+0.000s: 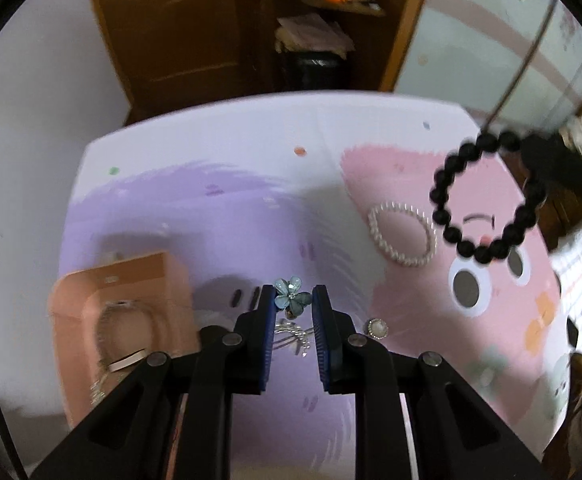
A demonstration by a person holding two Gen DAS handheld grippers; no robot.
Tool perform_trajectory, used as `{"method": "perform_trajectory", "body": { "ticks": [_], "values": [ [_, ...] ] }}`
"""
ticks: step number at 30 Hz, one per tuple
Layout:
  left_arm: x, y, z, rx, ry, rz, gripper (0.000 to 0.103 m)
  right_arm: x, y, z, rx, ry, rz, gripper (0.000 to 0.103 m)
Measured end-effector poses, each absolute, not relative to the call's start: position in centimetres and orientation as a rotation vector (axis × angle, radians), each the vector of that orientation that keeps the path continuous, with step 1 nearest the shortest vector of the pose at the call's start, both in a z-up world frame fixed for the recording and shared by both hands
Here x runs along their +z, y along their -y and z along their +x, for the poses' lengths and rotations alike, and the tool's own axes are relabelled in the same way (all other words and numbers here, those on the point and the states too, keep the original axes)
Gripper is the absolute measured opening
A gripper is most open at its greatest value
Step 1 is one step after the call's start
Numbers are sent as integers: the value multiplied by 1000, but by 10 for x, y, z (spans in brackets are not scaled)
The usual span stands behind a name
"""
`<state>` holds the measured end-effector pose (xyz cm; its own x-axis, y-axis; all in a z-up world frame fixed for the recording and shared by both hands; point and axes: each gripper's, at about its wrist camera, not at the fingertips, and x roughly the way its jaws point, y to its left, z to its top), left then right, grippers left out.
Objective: Organize jewelry
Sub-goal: 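Carry the brooch with the left tool while the right tool carries the bracelet into the box, open both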
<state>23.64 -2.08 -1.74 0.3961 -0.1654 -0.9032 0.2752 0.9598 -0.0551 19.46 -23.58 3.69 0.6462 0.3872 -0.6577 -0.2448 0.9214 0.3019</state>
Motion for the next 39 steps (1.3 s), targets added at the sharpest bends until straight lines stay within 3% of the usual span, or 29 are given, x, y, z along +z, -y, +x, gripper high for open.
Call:
{"method": "perform_trajectory", "body": {
  "ticks": [9, 15, 21, 39],
  "values": [
    [28, -34, 202, -128, -1096, -3, 16, 65, 192, 180, 466, -772, 165, 15],
    [31, -87, 185, -48, -1079, -55, 16, 80, 137, 178, 580, -772, 123, 15],
    [10, -117, 169, 23, -1081, -85, 16, 80, 84, 187, 663, -802, 102, 15],
    [-65, -142, 168, 83, -1135, -213, 16, 8, 15, 203, 658, -1046, 55, 15]
  ]
}}
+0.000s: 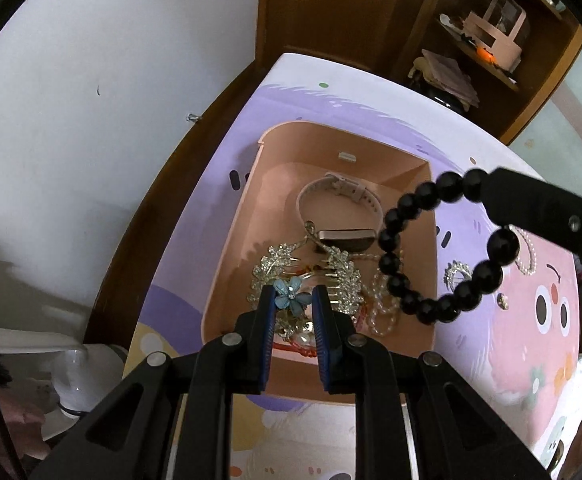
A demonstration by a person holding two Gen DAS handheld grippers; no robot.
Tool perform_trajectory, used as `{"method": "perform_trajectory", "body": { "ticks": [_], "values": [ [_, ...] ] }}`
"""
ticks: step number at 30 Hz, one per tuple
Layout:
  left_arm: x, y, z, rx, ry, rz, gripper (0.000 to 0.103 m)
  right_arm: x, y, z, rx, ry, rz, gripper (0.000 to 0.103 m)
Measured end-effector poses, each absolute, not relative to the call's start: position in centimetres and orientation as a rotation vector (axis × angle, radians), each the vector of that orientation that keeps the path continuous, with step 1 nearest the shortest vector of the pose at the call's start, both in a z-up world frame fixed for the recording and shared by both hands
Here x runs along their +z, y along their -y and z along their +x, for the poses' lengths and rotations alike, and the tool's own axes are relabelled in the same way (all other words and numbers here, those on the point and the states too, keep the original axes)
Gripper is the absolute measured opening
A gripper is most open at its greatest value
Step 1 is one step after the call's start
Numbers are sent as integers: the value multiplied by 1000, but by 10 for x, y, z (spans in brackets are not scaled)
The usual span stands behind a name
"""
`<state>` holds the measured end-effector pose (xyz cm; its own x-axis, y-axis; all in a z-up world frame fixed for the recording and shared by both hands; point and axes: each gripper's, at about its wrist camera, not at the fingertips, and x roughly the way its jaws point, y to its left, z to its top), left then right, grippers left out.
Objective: Organize jewelry
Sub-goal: 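Carry the brooch with the left tool while the right tool carries the bracelet into the box, open both, then move the left tool to the round pearl-centred brooch and close on it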
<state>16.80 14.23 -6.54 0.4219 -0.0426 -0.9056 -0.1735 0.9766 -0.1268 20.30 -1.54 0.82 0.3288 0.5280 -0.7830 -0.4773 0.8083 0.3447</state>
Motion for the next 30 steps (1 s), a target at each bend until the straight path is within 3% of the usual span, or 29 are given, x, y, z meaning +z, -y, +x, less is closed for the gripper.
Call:
{"method": "perform_trajectory", "body": {
  "ticks": [11, 17, 27, 29, 30],
  "values": [
    [-68, -140, 166, 93, -1117, -185, 16, 1, -1, 200, 585, -1108, -47, 16],
    [-67, -142, 164, 105, -1110, -187, 17, -14, 1, 208, 672, -1226, 115, 16],
    [-53, -149, 161, 101, -1081, -219, 27, -7, 15, 205, 692, -1194, 194, 16],
    [-49, -150, 160, 97, -1077, -233, 32, -4, 21, 203, 685, -1187, 197, 16],
    [-47, -150, 160, 101, -1074, -238, 40, -2, 25, 202, 683, -1184, 203, 16]
  ]
}}
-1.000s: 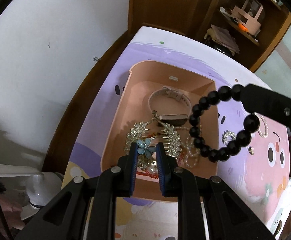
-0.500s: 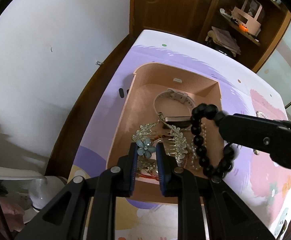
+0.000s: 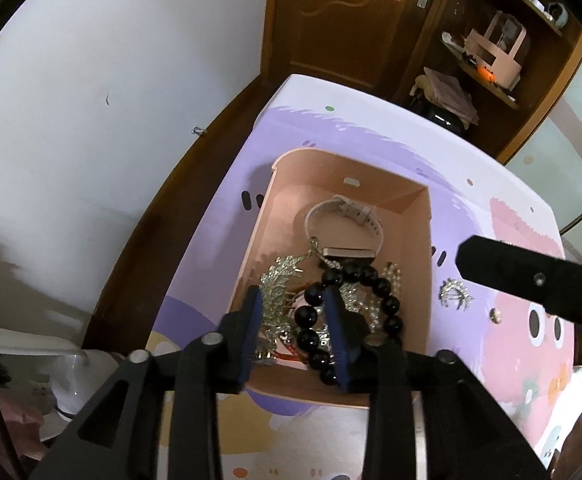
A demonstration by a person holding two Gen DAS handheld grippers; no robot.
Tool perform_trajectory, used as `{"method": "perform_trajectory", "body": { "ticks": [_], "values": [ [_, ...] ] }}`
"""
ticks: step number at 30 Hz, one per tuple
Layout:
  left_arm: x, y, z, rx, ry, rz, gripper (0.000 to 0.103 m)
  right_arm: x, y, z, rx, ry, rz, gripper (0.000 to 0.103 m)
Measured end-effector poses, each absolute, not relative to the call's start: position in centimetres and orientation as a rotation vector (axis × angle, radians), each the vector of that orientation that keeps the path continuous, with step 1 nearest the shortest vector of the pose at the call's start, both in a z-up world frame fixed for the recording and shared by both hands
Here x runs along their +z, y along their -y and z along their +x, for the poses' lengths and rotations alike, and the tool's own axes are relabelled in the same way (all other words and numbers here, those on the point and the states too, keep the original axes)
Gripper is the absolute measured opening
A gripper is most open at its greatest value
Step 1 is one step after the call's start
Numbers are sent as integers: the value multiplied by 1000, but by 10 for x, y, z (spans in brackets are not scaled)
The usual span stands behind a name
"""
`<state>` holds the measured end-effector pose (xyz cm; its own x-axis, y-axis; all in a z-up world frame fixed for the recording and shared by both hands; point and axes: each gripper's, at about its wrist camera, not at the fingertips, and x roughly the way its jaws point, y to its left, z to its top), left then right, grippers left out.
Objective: Organize jewelry
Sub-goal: 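Move the left tool to the round pearl-centred brooch and close on it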
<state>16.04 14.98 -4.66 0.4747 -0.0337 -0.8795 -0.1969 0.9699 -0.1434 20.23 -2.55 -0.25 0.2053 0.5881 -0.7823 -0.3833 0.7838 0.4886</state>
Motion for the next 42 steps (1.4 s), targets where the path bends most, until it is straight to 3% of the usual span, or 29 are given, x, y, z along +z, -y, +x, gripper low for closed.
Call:
{"method": "perform_trajectory", "body": {
  "ticks": [1, 3, 9, 13, 25, 42],
  "values": [
    [-44, -150, 159, 105, -1067, -240, 54, -1, 28, 202, 683, -1178, 213, 16],
    [-34, -148, 156, 121, -1030, -232, 65, 2, 36, 201, 676, -1166, 219, 16],
    [-9, -129, 143, 127, -955, -151, 66, 7, 74, 188, 613, -1105, 210, 16],
    [6, -108, 134, 127, -904, -89, 76, 9, 103, 172, 544, -1049, 188, 16],
    [13, -34, 104, 40, -855, 20, 79, -8, 188, 110, 329, -980, 150, 16],
    [-51, 60, 130, -144, -979, 25, 79, -48, 237, 112, 286, -1038, 199, 16]
  ]
}}
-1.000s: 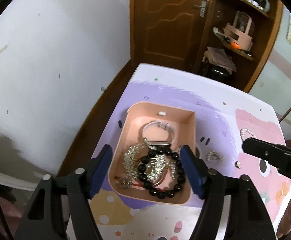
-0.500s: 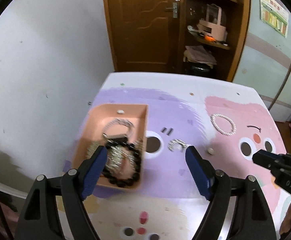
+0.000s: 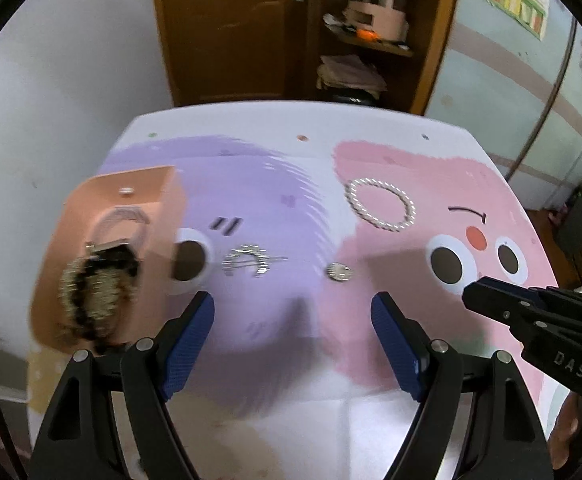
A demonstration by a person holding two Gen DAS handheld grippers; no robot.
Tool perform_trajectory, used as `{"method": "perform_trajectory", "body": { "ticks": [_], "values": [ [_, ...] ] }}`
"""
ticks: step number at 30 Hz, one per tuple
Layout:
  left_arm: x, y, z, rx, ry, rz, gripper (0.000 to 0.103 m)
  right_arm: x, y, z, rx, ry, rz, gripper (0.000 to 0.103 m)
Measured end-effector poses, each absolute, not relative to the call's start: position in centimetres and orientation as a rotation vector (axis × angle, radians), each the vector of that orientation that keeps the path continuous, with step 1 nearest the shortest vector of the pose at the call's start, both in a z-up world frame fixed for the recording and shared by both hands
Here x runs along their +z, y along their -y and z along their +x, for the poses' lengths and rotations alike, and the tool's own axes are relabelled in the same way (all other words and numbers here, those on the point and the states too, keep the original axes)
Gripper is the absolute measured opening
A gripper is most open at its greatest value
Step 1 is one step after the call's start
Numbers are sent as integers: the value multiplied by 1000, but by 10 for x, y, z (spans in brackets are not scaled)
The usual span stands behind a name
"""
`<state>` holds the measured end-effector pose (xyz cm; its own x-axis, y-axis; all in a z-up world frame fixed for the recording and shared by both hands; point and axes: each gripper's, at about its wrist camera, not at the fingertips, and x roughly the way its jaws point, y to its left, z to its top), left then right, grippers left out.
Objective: Organize jewelry
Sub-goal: 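Move the left tool to the round pearl-centred brooch and close on it, then grasp the pearl bracelet with the right tool while the left tool holds the brooch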
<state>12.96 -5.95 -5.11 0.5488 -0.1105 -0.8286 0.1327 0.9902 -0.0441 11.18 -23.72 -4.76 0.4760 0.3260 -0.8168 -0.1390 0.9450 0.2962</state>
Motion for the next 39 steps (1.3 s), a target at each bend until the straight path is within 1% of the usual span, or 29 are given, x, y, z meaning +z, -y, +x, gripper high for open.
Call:
{"method": "perform_trajectory", "body": {
  "ticks": [5, 8, 10, 15, 18, 20, 22, 23, 24, 25, 27, 39],
  "values": [
    [-73, 75, 151, -180, -1026, 2, 78, -55, 245, 122, 286, -1039, 221, 16],
    [-86, 81, 163, -220, -1070, -32, 69, -55, 251, 131, 285, -1025, 238, 16],
    [-95, 83, 169, -223, -1094, -42, 61, -56, 253, 137, 285, -1019, 244, 16],
    [-98, 84, 177, -212, -1088, -59, 53, -59, 256, 151, 288, -1008, 245, 16],
    [-99, 88, 179, -205, -1088, -33, 45, -63, 259, 157, 288, -1010, 255, 16],
    [-99, 91, 177, -210, -1084, -4, 43, -63, 261, 159, 292, -1006, 267, 16],
    [-98, 93, 176, -204, -1078, 27, 36, -63, 262, 160, 295, -1005, 267, 16],
    [-98, 95, 176, -201, -1075, 42, 35, -64, 262, 161, 296, -1006, 267, 16],
    [-98, 96, 176, -202, -1074, 50, 30, -65, 262, 160, 296, -1007, 268, 16],
    [-98, 97, 175, -204, -1074, 58, 23, -65, 263, 161, 297, -1009, 270, 16],
    [-97, 98, 175, -204, -1073, 72, 17, -68, 263, 161, 299, -1016, 274, 16],
    [-89, 93, 170, -187, -1044, 60, 17, -74, 261, 166, 300, -1022, 272, 16]
  ]
}}
